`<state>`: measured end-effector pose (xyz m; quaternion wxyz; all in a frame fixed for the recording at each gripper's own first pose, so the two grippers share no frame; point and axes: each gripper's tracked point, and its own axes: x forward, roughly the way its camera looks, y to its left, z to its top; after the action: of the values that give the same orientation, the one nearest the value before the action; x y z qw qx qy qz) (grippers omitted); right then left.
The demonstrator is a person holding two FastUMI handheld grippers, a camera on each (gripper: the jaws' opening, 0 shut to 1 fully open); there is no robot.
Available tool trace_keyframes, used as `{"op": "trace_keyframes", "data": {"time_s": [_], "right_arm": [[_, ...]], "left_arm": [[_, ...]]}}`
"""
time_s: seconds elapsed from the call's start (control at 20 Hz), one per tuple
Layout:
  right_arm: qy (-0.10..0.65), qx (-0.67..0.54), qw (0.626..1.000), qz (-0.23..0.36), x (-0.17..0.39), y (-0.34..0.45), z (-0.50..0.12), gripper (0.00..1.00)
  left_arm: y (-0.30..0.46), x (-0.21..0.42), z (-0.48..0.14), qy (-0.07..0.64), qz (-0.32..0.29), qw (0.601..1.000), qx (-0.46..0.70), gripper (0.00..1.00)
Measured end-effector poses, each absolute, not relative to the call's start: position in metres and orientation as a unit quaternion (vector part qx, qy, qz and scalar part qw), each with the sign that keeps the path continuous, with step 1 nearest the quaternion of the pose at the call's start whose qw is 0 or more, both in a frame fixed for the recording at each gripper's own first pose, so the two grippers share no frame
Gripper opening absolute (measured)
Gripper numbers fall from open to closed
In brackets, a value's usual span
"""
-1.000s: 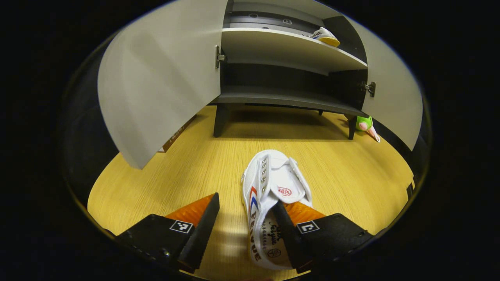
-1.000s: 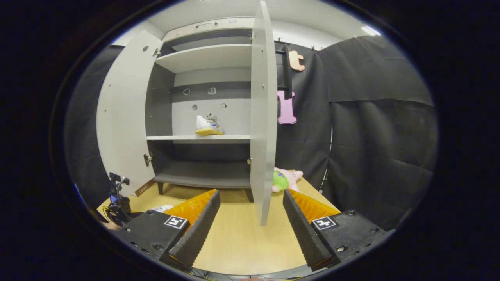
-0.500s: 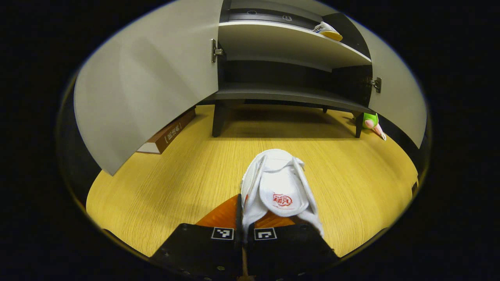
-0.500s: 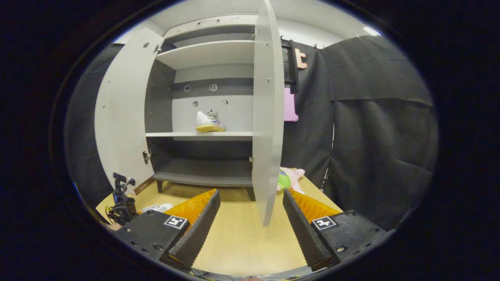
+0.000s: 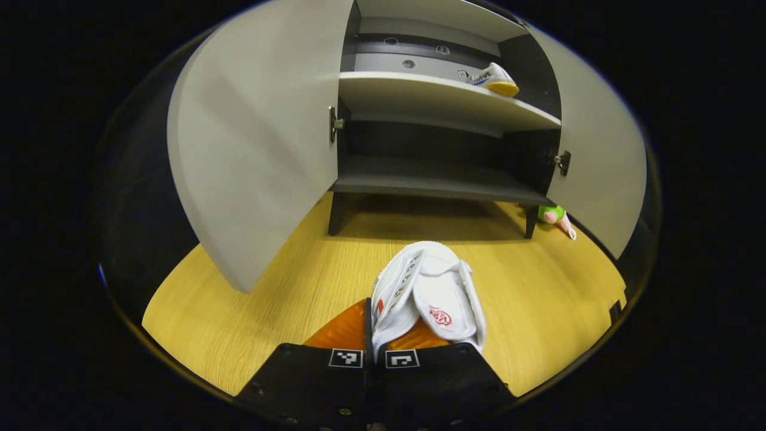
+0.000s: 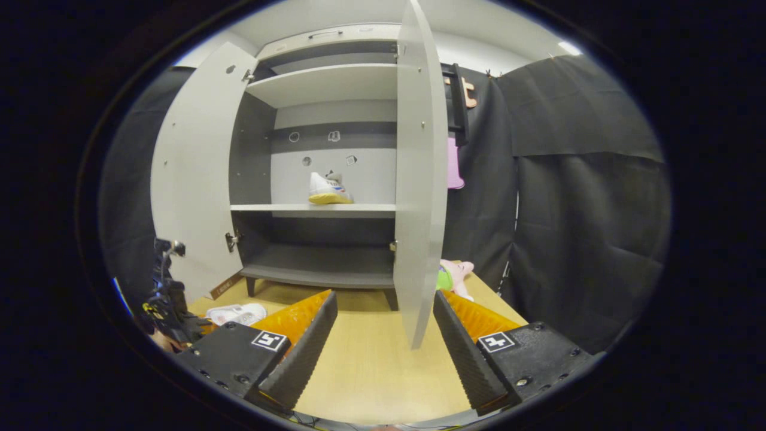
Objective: Grab one shoe with the right hand and put it into the shoe cabinet, grab the other shoe with the left hand and put it into the shoe cabinet; then close the right door with the right hand and the left door with the left hand.
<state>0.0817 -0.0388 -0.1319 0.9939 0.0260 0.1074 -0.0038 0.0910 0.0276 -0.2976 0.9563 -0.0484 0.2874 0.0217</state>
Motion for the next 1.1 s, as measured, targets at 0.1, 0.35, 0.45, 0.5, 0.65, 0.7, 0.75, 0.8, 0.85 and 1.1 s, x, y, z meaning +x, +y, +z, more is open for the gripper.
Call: {"op": "trace_keyframes", "data": {"time_s": [0.1, 0.35, 0.45, 0.5, 0.65, 0.7, 0.75, 0.8, 0.85, 1.1], "right_arm": [[0.100, 0.031, 0.994, 0.009, 0.083, -0.031, -0.127, 1.00], [0.075, 0.036, 0.996, 0.040, 0.079, -0.011, -0.110, 1.00], [0.067, 0.034, 0.996, 0.050, 0.076, -0.005, -0.105, 1.00], [0.064, 0.033, 0.996, 0.053, 0.074, -0.003, -0.102, 1.00], [0.060, 0.036, 0.995, 0.064, 0.069, 0.003, -0.101, 1.00], [0.061, 0.037, 0.995, 0.067, 0.067, 0.005, -0.101, 1.00], [0.063, 0.037, 0.995, 0.068, 0.066, 0.006, -0.102, 1.00], [0.062, 0.037, 0.995, 0.069, 0.064, 0.006, -0.102, 1.00], [0.061, 0.038, 0.995, 0.069, 0.063, 0.006, -0.101, 1.00], [0.058, 0.036, 0.996, 0.058, 0.062, -0.003, -0.099, 1.00]], "left_arm": [[0.015, 0.093, -0.259, 0.269, 0.014, 0.962, -0.052, 0.00], [-0.007, 0.119, -0.168, 0.219, 0.008, 0.972, -0.086, 0.00], [-0.007, 0.145, -0.131, 0.188, 0.010, 0.979, -0.081, 0.00], [-0.004, 0.160, -0.113, 0.172, 0.016, 0.982, -0.071, 0.00], [0.000, 0.204, -0.065, 0.143, 0.028, 0.987, -0.066, 0.00], [0.001, 0.218, -0.053, 0.140, 0.033, 0.988, -0.064, 0.00], [0.003, 0.235, -0.043, 0.135, 0.042, 0.988, -0.058, 0.00], [0.006, 0.254, -0.034, 0.134, 0.050, 0.988, -0.054, 0.00], [0.008, 0.270, -0.029, 0.137, 0.056, 0.988, -0.052, 0.00], [0.016, 0.355, -0.037, 0.187, 0.073, 0.977, -0.065, 0.00]]}}
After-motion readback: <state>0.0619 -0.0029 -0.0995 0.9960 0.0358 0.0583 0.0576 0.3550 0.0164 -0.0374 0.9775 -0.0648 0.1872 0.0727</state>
